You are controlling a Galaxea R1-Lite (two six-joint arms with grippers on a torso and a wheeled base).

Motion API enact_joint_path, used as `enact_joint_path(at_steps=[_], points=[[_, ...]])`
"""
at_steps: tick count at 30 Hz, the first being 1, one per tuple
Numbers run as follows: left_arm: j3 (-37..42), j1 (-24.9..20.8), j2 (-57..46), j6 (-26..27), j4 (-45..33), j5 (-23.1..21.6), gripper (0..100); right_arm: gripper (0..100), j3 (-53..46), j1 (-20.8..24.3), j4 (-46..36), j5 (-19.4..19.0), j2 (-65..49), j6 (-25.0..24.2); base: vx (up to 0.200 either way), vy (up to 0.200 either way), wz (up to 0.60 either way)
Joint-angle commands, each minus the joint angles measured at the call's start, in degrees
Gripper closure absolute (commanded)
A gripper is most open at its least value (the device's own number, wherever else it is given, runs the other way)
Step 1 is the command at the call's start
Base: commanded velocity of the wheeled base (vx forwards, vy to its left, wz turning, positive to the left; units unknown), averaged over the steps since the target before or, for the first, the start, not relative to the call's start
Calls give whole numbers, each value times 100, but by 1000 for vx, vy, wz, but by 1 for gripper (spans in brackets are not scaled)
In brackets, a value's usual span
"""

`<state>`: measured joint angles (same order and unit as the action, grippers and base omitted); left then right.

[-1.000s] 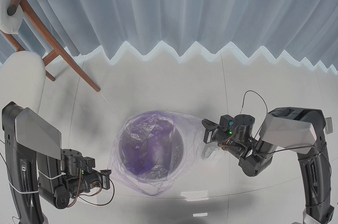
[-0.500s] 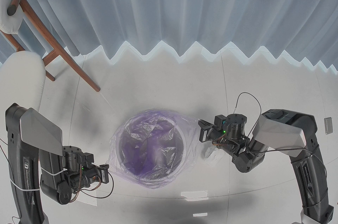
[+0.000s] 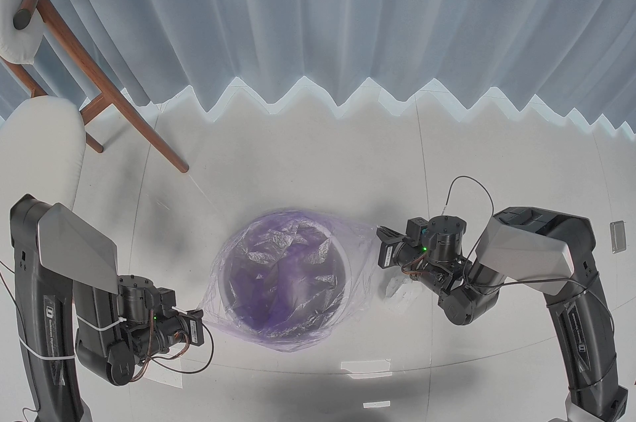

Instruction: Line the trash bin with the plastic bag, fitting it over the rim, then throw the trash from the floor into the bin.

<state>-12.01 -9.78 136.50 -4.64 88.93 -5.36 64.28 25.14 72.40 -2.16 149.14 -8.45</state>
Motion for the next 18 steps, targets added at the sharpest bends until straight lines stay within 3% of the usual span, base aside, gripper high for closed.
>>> enact_joint_path(at_steps=[1,2,3,4,9,14,18], points=[[23,-15,44,7,1,35,100,100,-82,9,2,-4,27,1,0,0,0],[23,-15,44,7,1,35,100,0,-91,0,2,-4,27,1,0,0,0],[14,-15,70,25,10,35,100,0,-109,0,20,-13,27,1,0,0,0],[-21,-15,70,34,10,35,0,0,-109,0,20,-13,27,1,0,0,0],[304,-42,-106,60,10,35,0,0,-662,70,749,-39,-509,-702,0,0,0],[928,-182,-765,78,10,-9,0,0,-1972,220,828,-479,-1642,-1317,0,0,0],[1113,-218,-1407,69,1,-9,0,0,-2473,422,767,-584,-2302,-1502,0,0,0]])
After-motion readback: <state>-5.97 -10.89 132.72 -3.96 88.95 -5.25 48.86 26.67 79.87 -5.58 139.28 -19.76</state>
